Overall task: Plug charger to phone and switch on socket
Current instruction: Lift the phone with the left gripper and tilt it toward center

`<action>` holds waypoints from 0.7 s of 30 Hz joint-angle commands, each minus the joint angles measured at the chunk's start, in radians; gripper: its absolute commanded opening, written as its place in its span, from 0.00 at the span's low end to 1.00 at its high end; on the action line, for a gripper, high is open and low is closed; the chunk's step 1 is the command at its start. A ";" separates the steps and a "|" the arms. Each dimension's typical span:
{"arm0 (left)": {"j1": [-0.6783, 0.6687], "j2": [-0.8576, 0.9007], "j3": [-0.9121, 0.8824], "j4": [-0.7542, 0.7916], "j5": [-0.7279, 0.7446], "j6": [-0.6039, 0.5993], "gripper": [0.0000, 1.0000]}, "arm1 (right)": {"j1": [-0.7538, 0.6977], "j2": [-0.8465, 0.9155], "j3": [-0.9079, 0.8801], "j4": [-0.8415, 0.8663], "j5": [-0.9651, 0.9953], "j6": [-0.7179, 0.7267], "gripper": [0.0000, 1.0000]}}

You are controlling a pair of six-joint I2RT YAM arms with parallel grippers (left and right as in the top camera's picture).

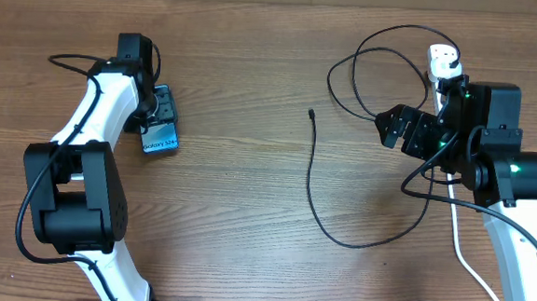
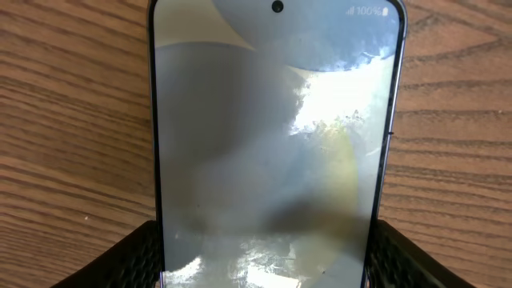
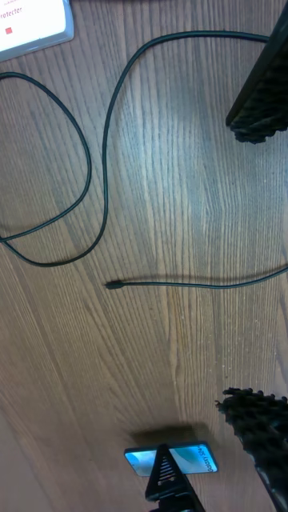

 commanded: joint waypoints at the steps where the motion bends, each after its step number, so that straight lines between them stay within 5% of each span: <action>1: -0.006 0.003 0.039 -0.003 -0.008 -0.003 0.39 | -0.002 -0.002 0.021 0.002 -0.008 -0.001 1.00; 12: -0.006 0.003 0.040 -0.008 0.010 -0.004 0.04 | -0.002 -0.002 0.021 0.002 -0.008 -0.001 1.00; 21: -0.006 0.001 0.040 -0.010 0.011 -0.019 0.04 | -0.002 -0.002 0.021 0.002 -0.008 -0.001 1.00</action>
